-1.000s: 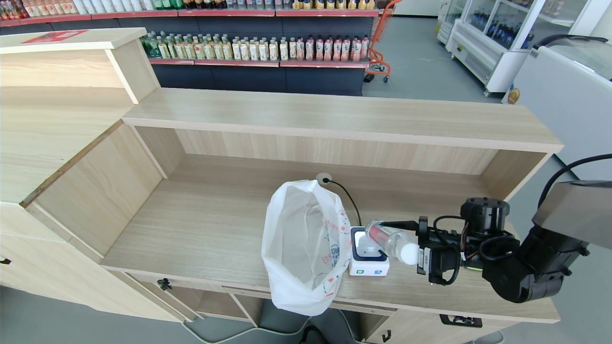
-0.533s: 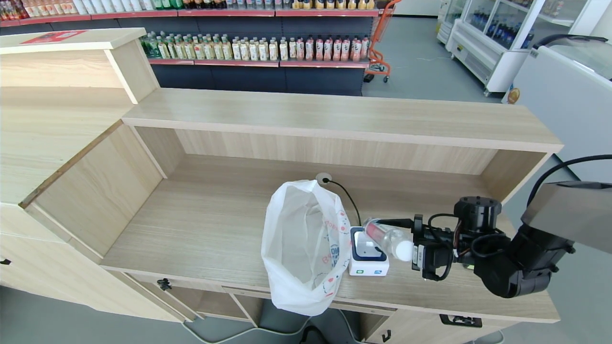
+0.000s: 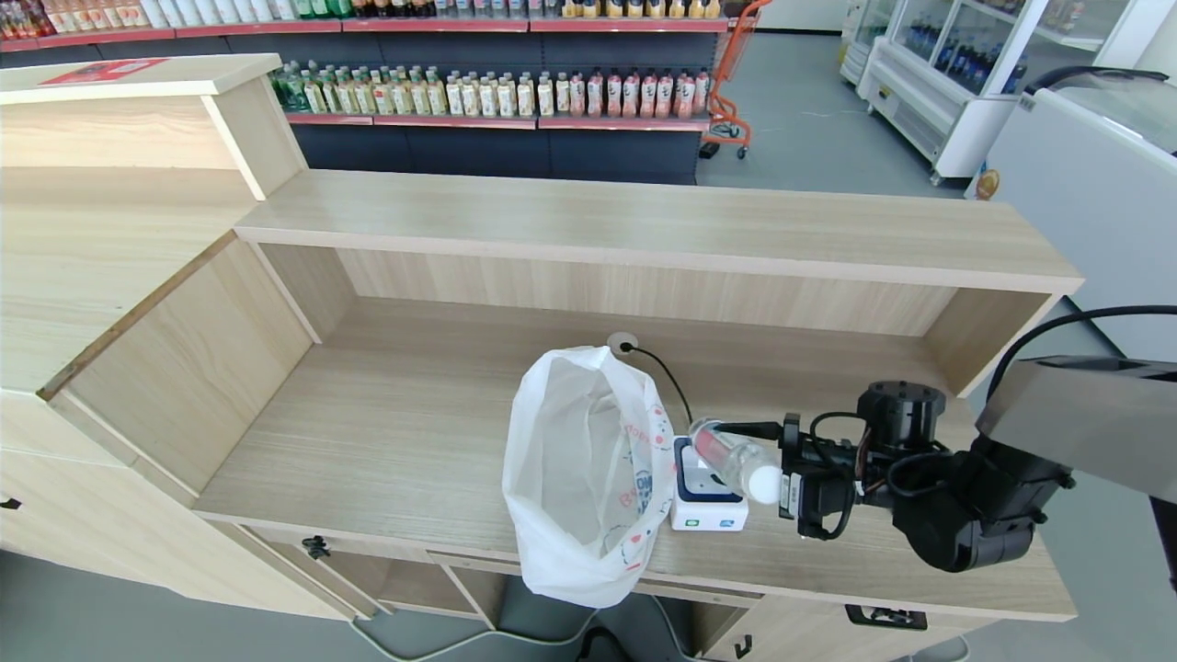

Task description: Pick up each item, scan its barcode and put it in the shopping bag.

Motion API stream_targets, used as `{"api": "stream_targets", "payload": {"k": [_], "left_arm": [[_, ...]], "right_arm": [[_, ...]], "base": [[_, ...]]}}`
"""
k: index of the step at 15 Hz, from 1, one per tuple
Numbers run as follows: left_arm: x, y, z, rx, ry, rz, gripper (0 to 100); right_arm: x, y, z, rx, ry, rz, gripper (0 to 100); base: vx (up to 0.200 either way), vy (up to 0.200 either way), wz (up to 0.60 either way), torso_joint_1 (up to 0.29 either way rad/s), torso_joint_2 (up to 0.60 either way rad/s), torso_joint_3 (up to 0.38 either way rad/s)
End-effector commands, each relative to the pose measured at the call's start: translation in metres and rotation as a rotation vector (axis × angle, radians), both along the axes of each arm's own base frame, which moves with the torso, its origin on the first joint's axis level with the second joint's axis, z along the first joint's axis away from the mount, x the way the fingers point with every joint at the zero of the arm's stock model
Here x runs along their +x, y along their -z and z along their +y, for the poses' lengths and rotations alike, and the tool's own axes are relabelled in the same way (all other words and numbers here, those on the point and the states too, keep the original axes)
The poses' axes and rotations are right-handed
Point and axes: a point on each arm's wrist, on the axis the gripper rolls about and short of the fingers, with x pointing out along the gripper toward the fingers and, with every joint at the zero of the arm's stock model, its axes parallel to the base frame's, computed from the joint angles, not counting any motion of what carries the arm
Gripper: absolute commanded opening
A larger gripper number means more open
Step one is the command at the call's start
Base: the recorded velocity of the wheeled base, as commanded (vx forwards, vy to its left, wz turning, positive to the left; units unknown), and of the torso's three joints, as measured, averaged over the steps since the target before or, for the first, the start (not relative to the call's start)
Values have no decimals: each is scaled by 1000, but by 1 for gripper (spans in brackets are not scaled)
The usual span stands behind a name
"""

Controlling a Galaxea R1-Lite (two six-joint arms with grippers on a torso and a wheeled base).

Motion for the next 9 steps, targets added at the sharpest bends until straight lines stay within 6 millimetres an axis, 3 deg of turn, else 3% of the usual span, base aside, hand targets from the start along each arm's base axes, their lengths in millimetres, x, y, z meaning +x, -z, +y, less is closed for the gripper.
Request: {"api": "stream_targets", "payload": {"k": [1,5,9], "left_arm": [[0,0,0,0,0,1,0],[0,0,0,1,0,1,0],[0,0,0,1,0,2,0]], "right_arm": [[1,5,3,-2,-5,12,0],[0,-2,4,8,-5,15,0],[-14,-41,-3,107,33,113,0]], "base": [[0,0,0,0,0,0],[0,0,0,0,0,0],[0,0,0,0,0,0]]}}
